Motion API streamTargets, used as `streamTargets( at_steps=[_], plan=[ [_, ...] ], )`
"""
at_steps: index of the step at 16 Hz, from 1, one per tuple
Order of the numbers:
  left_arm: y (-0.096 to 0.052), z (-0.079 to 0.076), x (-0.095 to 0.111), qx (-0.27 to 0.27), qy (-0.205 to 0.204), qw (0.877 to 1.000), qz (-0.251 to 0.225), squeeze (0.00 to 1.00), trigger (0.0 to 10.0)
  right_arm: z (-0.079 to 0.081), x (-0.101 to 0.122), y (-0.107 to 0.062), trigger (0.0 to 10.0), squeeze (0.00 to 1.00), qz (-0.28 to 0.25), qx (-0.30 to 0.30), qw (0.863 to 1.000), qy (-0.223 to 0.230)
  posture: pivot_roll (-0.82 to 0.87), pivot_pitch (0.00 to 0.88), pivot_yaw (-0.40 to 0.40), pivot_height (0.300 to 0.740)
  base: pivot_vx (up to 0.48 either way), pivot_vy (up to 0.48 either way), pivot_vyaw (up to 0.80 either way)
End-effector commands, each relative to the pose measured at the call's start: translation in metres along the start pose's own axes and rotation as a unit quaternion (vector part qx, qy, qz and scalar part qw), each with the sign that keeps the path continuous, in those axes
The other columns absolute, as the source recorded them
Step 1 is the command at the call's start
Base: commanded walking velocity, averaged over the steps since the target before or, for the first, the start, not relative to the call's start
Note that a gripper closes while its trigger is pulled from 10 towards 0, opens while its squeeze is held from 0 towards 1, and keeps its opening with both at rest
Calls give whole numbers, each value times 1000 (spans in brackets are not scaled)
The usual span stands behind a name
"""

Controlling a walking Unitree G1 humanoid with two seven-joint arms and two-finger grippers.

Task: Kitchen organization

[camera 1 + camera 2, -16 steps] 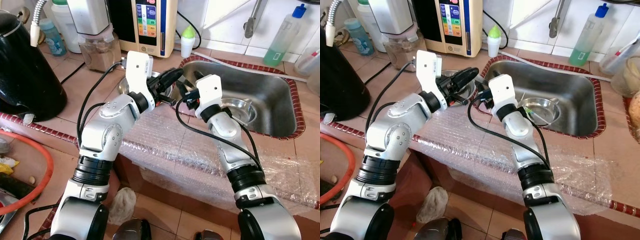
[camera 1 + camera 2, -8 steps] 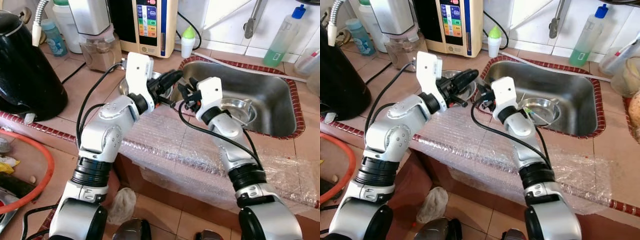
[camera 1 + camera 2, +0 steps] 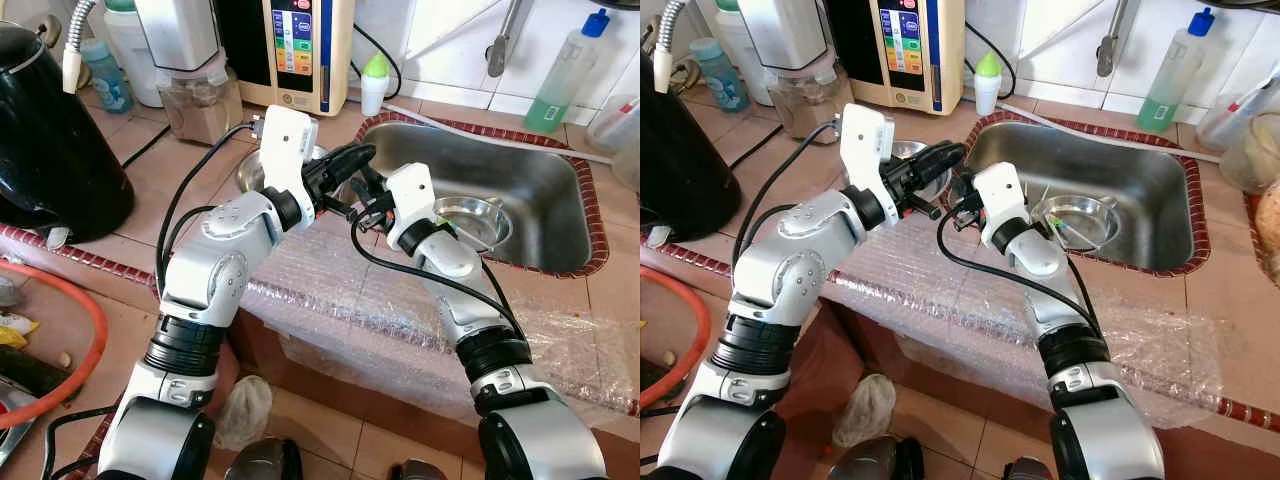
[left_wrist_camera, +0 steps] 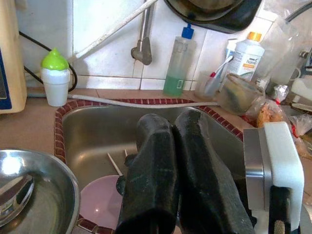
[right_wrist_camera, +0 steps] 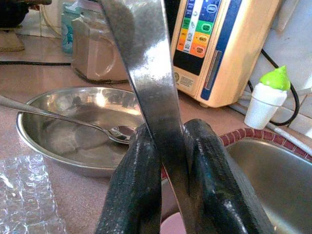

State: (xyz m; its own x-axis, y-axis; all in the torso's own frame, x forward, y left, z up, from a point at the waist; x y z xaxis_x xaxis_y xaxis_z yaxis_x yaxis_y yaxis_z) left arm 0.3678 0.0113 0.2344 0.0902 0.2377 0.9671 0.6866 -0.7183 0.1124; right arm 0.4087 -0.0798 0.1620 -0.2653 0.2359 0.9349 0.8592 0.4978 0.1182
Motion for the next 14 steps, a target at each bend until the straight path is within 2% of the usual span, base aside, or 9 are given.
streamTargets(
  at_steps=[1,4,5,6,11,13,14],
  plan=[
    [-7,7,-9,8,7,1000,18,0,0,-27,5,-1,0,0,-6,-47,999,12,-1,15,65,740,0,0,0],
    [-8,8,-12,10,16,1000,24,0,0,-38,7,0,0,0,-5,-58,998,5,0,17,65,740,0,0,0],
    [-9,8,-14,10,18,999,28,1000,5255,-39,7,0,0,0,-4,-60,998,4,0,17,65,740,0,0,0],
    [-11,9,-22,10,28,999,41,1000,10000,-45,8,1,0,0,-4,-67,998,-1,0,24,66,740,0,0,0],
    [-21,18,-33,23,51,997,60,1000,10000,-63,-1,0,0,0,22,-80,996,-32,6,30,67,740,0,0,0],
    [-35,25,-44,28,62,994,83,1000,10000,-74,-12,-4,0,0,52,-90,992,-68,12,34,69,740,0,0,0],
    [-37,25,-46,28,63,994,86,1000,10000,-76,-14,-5,0,0,56,-91,992,-71,12,34,69,740,0,0,0]
  ],
)
Point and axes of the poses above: a point about 5 cm out from each wrist's last joint towards the gripper, its own y axis pointing out of the wrist towards the gripper, its own x axis along the axis of the wrist's last joint, z = x × y, the point moved 6 cm from there along y, pointing out of the wrist towards the gripper, and after that the axes turned 5 degrees about -y, right-handed, at the moved point
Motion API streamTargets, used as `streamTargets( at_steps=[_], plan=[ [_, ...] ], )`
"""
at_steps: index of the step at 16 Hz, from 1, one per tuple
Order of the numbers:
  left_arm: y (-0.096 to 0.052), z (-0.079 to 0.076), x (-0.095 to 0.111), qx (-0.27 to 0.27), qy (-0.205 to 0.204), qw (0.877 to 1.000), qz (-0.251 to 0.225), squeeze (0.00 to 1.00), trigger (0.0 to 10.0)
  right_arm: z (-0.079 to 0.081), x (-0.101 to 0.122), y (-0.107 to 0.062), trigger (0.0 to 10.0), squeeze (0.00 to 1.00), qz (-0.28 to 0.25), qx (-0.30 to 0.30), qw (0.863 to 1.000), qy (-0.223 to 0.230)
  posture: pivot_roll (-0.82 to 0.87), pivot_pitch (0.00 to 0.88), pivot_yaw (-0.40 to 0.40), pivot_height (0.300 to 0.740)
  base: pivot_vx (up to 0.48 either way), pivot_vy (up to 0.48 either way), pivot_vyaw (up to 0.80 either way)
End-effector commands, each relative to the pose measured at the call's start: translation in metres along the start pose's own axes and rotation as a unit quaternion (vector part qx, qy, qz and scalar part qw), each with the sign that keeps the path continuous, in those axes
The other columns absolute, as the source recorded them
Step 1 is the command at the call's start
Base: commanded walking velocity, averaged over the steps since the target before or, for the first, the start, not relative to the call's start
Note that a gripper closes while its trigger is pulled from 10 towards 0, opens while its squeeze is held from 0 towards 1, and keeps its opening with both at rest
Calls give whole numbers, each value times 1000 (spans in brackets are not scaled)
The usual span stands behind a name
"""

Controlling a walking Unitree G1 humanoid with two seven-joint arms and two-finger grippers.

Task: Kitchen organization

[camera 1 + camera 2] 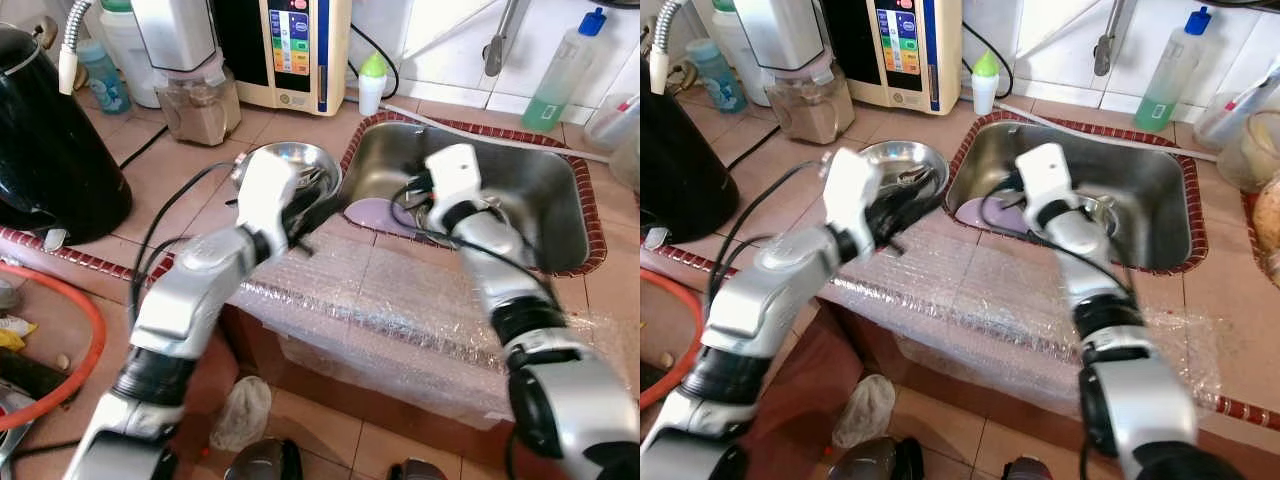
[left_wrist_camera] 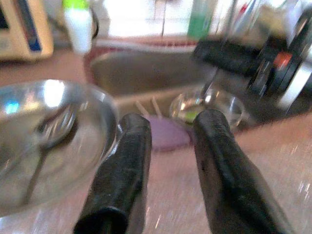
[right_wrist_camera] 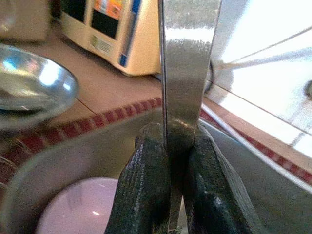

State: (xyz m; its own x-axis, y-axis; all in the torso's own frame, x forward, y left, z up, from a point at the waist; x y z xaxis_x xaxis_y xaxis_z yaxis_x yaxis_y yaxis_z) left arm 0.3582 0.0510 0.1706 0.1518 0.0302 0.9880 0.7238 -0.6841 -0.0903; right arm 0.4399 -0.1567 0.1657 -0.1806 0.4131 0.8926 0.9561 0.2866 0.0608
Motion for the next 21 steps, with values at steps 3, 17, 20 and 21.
streamTargets(
  at_steps=[3,17,20,21],
  plan=[
    [-10,-4,-9,-10,27,999,24,1000,10000,-1,-22,-3,10000,1000,51,11,997,-49,24,40,70,740,0,0,0],
    [-21,37,-4,84,67,994,6,1000,10000,22,-31,-15,10000,1000,26,50,996,66,36,44,75,740,0,0,0],
    [-28,75,0,187,37,982,-10,1000,10000,34,-20,-22,10000,1000,-18,51,995,80,21,49,72,740,0,0,0],
    [-30,81,0,204,28,978,-13,1000,10000,38,-14,-25,10000,1000,-33,49,995,81,17,50,73,740,0,0,0]
  ],
)
Point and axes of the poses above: a point about 5 cm out from each wrist's last joint towards the gripper, its own y axis pointing out of the wrist towards the gripper, its own x axis along the axis of the wrist's last joint, z = x × y, the point moved 6 cm from there along y, pointing out of the wrist towards the gripper, and after that the axes turned 5 degrees about -y, right-handed, at the moved point
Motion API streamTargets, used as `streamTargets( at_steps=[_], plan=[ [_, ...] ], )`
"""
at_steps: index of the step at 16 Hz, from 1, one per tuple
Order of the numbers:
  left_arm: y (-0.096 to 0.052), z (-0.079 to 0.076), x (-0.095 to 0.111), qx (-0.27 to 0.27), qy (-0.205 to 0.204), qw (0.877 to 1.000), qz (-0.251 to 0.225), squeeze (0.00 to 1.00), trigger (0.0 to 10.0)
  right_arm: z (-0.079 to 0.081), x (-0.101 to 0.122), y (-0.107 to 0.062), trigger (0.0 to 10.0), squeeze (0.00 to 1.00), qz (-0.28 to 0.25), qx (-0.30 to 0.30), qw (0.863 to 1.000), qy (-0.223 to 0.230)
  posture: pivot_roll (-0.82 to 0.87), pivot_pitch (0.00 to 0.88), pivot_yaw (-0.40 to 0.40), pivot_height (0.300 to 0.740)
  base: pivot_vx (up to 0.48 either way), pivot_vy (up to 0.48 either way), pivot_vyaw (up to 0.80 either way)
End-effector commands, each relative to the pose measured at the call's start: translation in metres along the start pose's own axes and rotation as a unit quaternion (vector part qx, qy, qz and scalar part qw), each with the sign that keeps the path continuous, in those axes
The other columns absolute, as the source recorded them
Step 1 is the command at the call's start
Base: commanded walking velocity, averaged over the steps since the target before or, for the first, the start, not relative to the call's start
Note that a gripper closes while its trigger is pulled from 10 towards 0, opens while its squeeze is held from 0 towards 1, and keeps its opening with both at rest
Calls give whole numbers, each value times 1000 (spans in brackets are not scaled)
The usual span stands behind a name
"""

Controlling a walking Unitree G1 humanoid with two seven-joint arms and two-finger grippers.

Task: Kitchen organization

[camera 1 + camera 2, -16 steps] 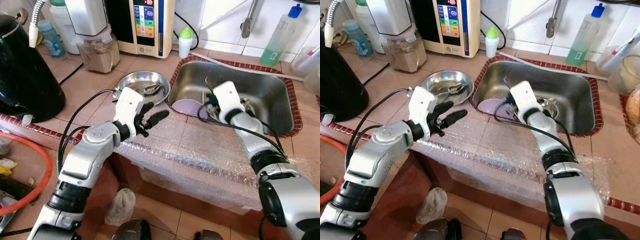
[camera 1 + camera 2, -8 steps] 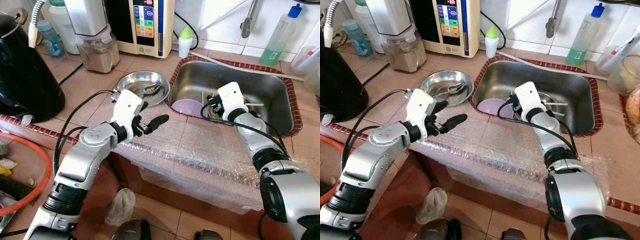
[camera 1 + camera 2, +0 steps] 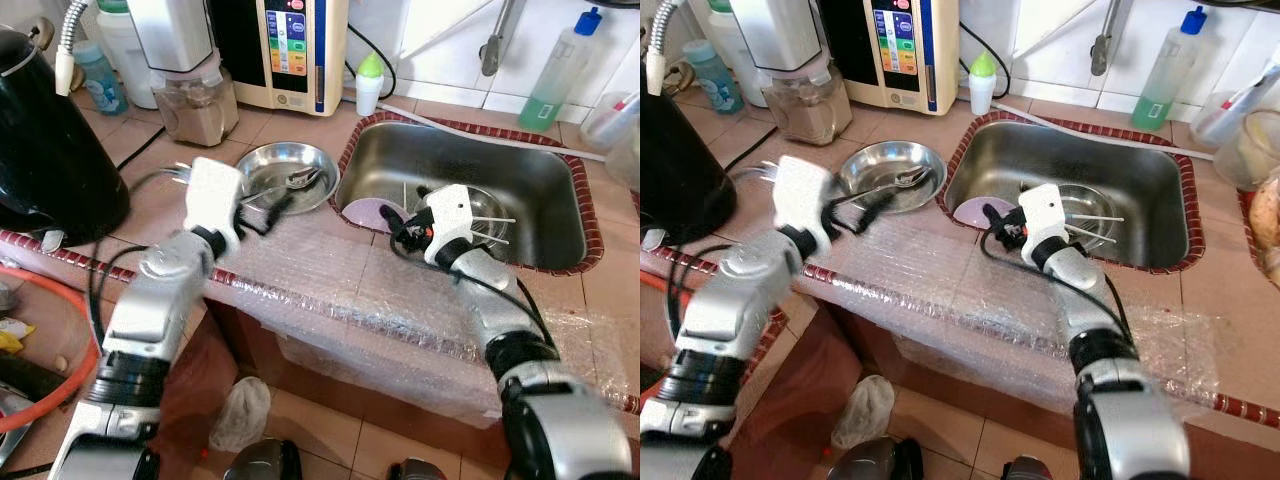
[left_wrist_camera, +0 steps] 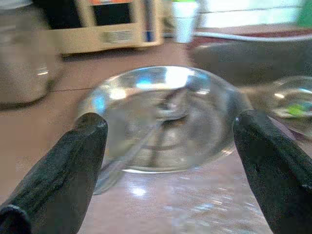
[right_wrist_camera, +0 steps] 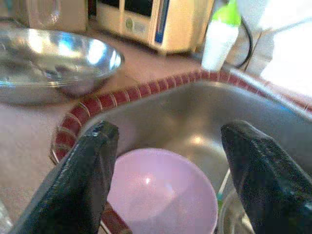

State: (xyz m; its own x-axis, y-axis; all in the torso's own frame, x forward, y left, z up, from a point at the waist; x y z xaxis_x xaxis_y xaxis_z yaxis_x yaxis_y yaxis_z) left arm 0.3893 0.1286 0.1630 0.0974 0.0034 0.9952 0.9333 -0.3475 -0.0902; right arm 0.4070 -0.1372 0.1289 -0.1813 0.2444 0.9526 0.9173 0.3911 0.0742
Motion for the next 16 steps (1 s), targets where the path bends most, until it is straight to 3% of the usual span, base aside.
streamTargets(
  at_steps=[1,3,4,5,7,8,10,11,12,13,16],
  plan=[
    [0,12,0,31,-9,999,-3,1000,10000,5,9,-1,10000,1000,-18,-5,1000,10,12,54,76,740,0,0,0],
    [0,31,-3,83,-56,995,-10,1000,10000,19,7,-9,10000,1000,-22,-2,999,43,5,51,80,740,0,0,0],
    [1,37,-6,98,-93,991,-6,1000,10000,22,1,-14,10000,122,-14,-10,999,48,3,49,81,740,0,0,0],
    [1,38,-7,100,-96,990,-4,1000,10000,23,0,-15,10000,0,-13,-14,999,50,2,49,82,740,0,0,0],
    [5,37,-15,103,-156,982,9,627,10000,29,1,-21,10000,0,-15,-14,998,63,-6,48,85,740,0,0,0],
    [7,38,-17,108,-175,978,13,0,10000,34,5,-23,10000,0,-21,-4,997,75,-8,47,86,740,0,0,0],
    [12,34,-24,103,-246,964,29,0,10000,52,14,-32,10000,0,-26,44,996,73,-15,44,87,740,0,0,0],
    [13,32,-25,99,-258,961,31,0,10000,54,14,-33,10000,0,-22,47,996,70,-15,44,87,740,0,0,0],
    [13,33,-25,100,-259,960,33,0,3569,54,13,-33,10000,0,-20,46,996,69,-15,44,87,740,0,0,0],
    [14,34,-26,102,-271,957,33,0,0,55,14,-33,10000,0,-18,46,996,70,-16,40,88,740,0,0,0],
    [15,38,-26,110,-338,934,28,0,0,57,16,-33,10000,0,-14,49,996,70,-13,38,87,740,0,0,0]
  ],
)
Point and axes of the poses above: a point about 5 cm out from each wrist's last joint towards the gripper, its own y axis pointing out of the wrist towards the gripper, its own x axis along the axis of the wrist's last joint, z = x × y, the point moved 6 cm from there along y, pointing out of the wrist towards the gripper, and after that the axes turned 5 degrees about -y, right-handed, at the moved point
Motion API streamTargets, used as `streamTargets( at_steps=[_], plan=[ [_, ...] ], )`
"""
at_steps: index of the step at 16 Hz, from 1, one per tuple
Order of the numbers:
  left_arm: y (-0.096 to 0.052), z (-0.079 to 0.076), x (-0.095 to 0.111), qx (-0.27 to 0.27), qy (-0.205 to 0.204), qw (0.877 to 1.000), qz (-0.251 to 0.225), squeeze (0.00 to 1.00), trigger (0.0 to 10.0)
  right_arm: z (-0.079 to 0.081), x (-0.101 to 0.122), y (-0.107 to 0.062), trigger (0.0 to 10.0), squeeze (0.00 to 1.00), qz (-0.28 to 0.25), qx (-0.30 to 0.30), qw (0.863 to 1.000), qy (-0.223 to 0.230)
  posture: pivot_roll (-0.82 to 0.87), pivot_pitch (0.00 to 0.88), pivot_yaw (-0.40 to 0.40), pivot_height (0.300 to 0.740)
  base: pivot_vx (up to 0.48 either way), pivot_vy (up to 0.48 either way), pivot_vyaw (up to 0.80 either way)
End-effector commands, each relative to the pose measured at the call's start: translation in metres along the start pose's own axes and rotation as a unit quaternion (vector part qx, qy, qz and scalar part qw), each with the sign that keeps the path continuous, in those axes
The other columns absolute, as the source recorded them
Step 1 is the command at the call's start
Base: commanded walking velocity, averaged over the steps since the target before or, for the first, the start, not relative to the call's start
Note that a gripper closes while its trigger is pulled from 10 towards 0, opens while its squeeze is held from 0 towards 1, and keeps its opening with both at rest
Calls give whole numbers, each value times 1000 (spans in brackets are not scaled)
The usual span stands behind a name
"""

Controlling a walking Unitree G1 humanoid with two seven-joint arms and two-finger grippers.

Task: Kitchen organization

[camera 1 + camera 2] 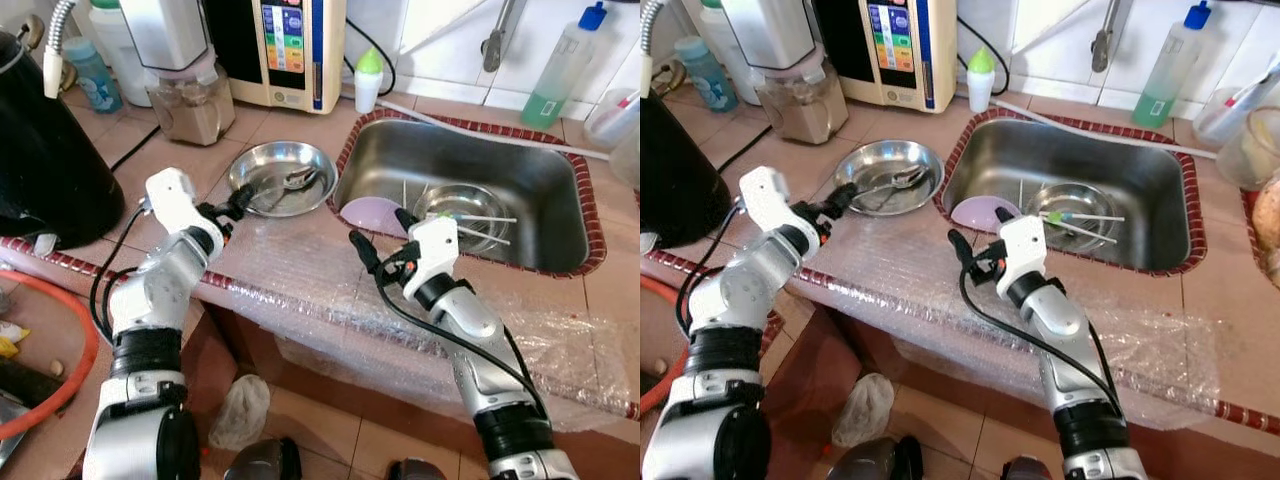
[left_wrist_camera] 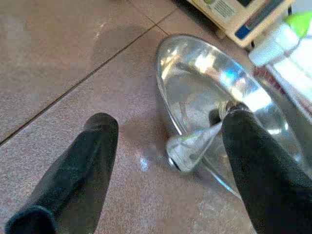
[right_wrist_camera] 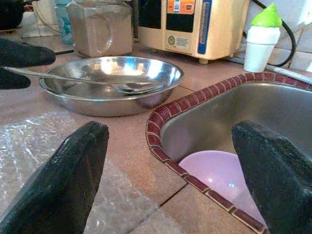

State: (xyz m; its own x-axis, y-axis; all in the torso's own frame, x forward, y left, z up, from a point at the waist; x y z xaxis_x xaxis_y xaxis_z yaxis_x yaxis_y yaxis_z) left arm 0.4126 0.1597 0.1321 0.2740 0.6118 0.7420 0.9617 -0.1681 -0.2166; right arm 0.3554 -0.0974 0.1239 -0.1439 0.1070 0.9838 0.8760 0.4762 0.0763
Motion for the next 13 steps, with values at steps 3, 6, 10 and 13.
streamTargets(
  at_steps=[3,6,10,13],
  plan=[
    [0,3,4,8,-26,1000,2,0,0,3,0,-1,10000,0,6,8,1000,-4,-11,35,85,740,0,0,0],
    [0,3,3,7,-44,999,7,0,0,4,0,-1,10000,0,9,10,1000,-6,-10,34,83,740,0,0,0],
    [-1,2,2,4,-49,999,12,0,0,5,0,-1,10000,0,11,12,1000,-6,-11,34,83,740,0,0,0],
    [-1,1,5,4,-54,998,11,0,0,6,-1,0,10000,0,13,13,1000,-5,-10,37,84,740,0,0,0]
  ],
)
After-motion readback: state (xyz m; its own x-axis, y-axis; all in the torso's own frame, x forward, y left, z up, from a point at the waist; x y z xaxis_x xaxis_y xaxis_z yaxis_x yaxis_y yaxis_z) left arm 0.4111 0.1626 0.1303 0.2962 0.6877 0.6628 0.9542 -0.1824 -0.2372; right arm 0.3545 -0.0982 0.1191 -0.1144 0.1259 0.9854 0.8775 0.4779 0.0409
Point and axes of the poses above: a point about 5 cm out from each wrist's last joint towards the gripper, its own y axis pointing out of the wrist towards the gripper, its own x axis along the axis of the wrist's last joint, z = x × y, the point moved 6 cm from there along y, pointing out of the wrist towards the gripper, and after that the axes turned 5 degrees about -y, right-handed, at the moved point
